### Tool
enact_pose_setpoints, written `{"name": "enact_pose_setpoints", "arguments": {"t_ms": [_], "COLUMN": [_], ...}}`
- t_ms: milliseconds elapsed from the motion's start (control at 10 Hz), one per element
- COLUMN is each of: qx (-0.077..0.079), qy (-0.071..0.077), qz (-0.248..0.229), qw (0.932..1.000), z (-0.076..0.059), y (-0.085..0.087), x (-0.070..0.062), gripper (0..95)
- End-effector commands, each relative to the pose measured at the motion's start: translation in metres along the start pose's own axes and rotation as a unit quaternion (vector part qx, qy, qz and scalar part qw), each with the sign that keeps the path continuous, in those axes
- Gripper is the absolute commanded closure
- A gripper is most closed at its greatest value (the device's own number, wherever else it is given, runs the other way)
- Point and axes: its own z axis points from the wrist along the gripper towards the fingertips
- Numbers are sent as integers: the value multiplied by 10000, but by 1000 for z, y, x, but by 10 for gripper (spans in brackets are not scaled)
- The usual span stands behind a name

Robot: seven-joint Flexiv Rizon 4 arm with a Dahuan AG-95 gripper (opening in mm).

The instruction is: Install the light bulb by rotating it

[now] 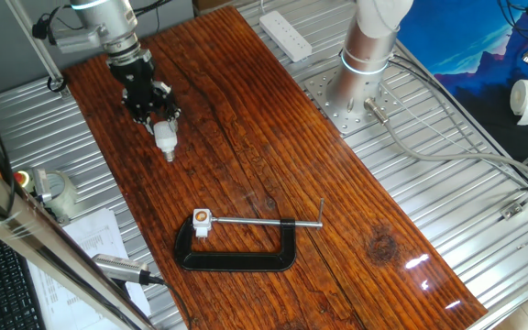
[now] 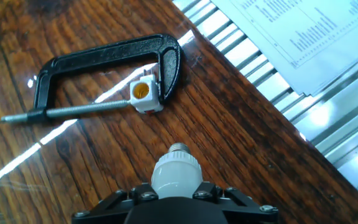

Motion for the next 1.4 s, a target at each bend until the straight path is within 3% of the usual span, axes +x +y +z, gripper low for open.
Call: {"name": "enact_pose_setpoints", "arguments": {"t_ms": [100,600,900,1400], "qx": [29,42,56,83], "qy": [76,98,118,160], "qz": [270,761,903,1173], "qw": [9996,9970,9958,9929], "z": [3,14,21,18], "y": [6,27,35,41], "x": [-14,-46,-55,-74], "gripper": [950,950,950,950]}}
